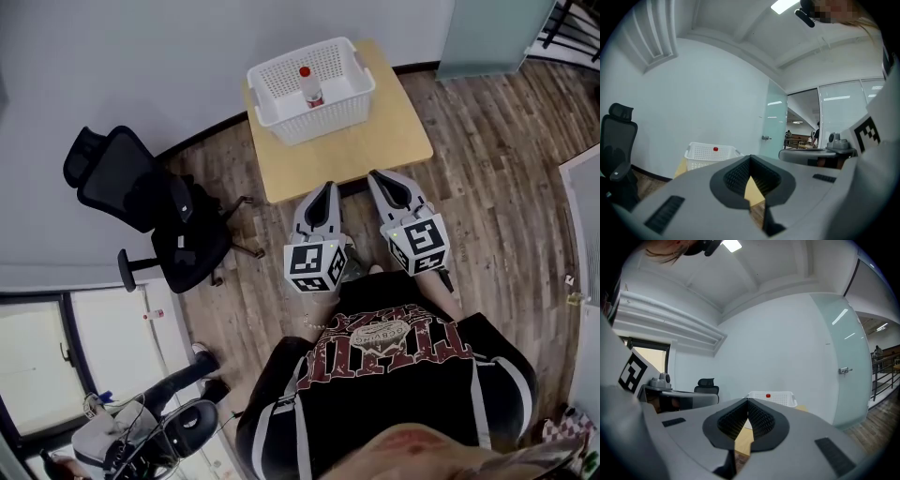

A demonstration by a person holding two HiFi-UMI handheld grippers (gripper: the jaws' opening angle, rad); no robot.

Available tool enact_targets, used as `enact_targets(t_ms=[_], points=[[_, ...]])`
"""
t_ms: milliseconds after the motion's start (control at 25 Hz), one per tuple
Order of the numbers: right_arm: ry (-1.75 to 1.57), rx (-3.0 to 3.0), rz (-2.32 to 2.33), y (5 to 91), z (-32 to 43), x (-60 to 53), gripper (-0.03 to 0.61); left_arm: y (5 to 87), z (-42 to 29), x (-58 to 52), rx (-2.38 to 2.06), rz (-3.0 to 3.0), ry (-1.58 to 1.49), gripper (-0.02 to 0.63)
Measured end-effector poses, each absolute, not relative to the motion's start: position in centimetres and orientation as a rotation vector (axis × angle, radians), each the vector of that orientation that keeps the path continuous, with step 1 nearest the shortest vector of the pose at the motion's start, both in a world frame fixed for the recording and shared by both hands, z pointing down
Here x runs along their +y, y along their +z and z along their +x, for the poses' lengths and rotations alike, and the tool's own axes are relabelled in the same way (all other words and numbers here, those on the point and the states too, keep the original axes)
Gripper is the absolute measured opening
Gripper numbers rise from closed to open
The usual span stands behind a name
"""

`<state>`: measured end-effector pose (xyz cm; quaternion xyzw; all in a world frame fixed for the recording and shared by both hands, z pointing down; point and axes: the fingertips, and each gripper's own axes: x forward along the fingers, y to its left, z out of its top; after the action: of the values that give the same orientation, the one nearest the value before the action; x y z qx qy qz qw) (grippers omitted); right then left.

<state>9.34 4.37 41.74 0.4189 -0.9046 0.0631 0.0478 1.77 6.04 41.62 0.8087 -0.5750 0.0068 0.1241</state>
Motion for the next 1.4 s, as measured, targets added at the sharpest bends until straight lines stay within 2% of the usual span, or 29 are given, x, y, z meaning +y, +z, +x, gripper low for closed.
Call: enact_targets(t_ms=[1400], points=[[0.164,-2.669,1.38,42.8,-0.5,-9.7,0.017,42.9,-7.2,-8.7,-1.501,2.454,0.053,0.046]])
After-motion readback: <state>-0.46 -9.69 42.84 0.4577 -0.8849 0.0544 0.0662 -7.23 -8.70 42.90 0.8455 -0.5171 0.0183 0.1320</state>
